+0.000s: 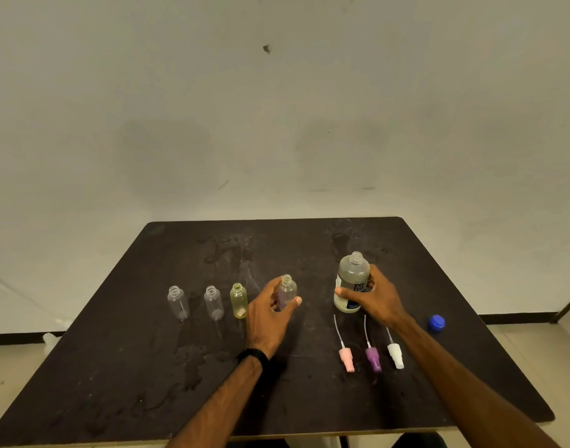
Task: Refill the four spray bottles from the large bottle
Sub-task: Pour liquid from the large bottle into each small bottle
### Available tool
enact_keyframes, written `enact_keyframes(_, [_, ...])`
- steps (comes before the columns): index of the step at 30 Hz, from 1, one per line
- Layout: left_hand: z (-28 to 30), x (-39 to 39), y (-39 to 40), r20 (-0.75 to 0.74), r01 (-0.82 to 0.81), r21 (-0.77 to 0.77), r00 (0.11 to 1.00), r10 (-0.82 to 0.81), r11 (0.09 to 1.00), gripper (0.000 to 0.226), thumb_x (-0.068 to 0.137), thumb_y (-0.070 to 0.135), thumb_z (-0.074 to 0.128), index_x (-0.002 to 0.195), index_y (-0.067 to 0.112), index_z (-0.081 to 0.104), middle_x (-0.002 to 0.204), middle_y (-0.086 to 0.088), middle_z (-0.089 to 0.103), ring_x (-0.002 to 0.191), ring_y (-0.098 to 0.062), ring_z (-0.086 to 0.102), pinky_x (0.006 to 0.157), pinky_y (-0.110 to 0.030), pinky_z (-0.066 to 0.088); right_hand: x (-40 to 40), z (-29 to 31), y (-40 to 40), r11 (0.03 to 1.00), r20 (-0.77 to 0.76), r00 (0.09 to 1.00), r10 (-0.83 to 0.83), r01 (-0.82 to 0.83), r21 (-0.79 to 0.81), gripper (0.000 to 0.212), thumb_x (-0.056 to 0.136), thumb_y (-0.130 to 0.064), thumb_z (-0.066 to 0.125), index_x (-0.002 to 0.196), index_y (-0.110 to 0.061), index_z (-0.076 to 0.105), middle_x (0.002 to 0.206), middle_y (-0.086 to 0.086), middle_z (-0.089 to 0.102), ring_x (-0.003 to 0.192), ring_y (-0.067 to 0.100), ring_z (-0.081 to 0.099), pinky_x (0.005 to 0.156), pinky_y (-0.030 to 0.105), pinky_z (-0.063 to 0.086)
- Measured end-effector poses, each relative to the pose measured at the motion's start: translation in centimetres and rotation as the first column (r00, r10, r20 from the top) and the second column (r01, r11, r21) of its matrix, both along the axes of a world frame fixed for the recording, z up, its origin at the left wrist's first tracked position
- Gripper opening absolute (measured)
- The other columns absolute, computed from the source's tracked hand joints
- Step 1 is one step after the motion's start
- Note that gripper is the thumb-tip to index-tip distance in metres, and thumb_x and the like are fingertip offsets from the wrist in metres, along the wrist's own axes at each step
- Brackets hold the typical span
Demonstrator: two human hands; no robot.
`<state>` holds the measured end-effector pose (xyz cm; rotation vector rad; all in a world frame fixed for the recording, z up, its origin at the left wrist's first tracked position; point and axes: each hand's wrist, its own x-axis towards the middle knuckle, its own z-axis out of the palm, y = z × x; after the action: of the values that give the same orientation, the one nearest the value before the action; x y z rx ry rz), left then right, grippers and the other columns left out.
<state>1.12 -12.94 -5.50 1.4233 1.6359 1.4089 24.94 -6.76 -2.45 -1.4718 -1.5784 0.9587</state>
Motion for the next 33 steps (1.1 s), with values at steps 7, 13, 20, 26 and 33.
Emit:
enact_keyframes(7, [-0.2,0.1,0.5,0.057,0.023,-0.002,0.998,-0.023,1.000,0.068,0.075,0.035,0.087,0.137,0.024,0.060,0.123,0.005,0.071,0.111,-0.007,0.066,0.098,-0.027,0.055,-1.1,0.2,-0.2,0.996,0.069,0.997,-0.026,0.020,0.090,0.069,0.065,-0.040,0.087,0.123,-0.028,0.051,0.113,-0.012,0.060,0.104,0.010,0.058,0.094,0.030,0.049])
enact_keyframes(13, [0.0,-0.5,0.4,0.081,0.036,0.015,0.996,-0.037,0.999,0.060,0.078,0.032,0.085,0.132,0.033,0.060,0.116,0.019,0.068,0.110,0.001,0.064,0.097,-0.019,0.053,-1.9,1.2,0.0,0.986,0.155,0.986,0.057,-0.080,0.144,0.070,0.066,-0.044,0.086,0.125,-0.029,0.051,0.119,-0.010,0.061,0.108,0.011,0.058,0.095,0.031,0.050])
enact_keyframes(20, [-0.2,-0.5,0.6,0.032,0.058,0.056,0.998,-0.060,0.997,0.054,0.080,0.022,0.084,0.128,0.033,0.062,0.116,0.021,0.067,0.110,0.010,0.062,0.096,-0.014,0.050,-2.0,3.0,0.4,0.924,0.450,0.875,0.177,-0.305,0.230,0.073,0.068,-0.059,0.078,0.129,-0.031,0.048,0.119,-0.012,0.058,0.104,0.007,0.056,0.090,0.023,0.049])
enact_keyframes(26, [-0.2,-0.6,0.6,0.005,0.044,0.080,0.999,-0.045,0.996,0.055,0.079,0.028,0.085,0.129,0.035,0.062,0.122,0.015,0.068,0.112,0.004,0.063,0.093,-0.012,0.050,-2.0,3.6,0.8,0.882,0.627,0.750,0.212,-0.423,0.208,0.077,0.068,-0.069,0.065,0.133,-0.032,0.045,0.117,-0.010,0.057,0.099,0.008,0.056,0.087,0.028,0.053])
enact_keyframes(33, [-0.4,-0.5,0.4,-0.003,0.042,0.081,0.999,-0.042,0.996,0.061,0.078,0.031,0.085,0.135,0.027,0.062,0.126,0.011,0.068,0.114,-0.001,0.064,0.097,-0.020,0.053,-2.4,4.2,0.9,0.867,0.695,0.681,0.228,-0.467,0.173,0.075,0.075,-0.060,0.070,0.138,-0.029,0.043,0.128,-0.004,0.058,0.106,0.012,0.057,0.092,0.027,0.050])
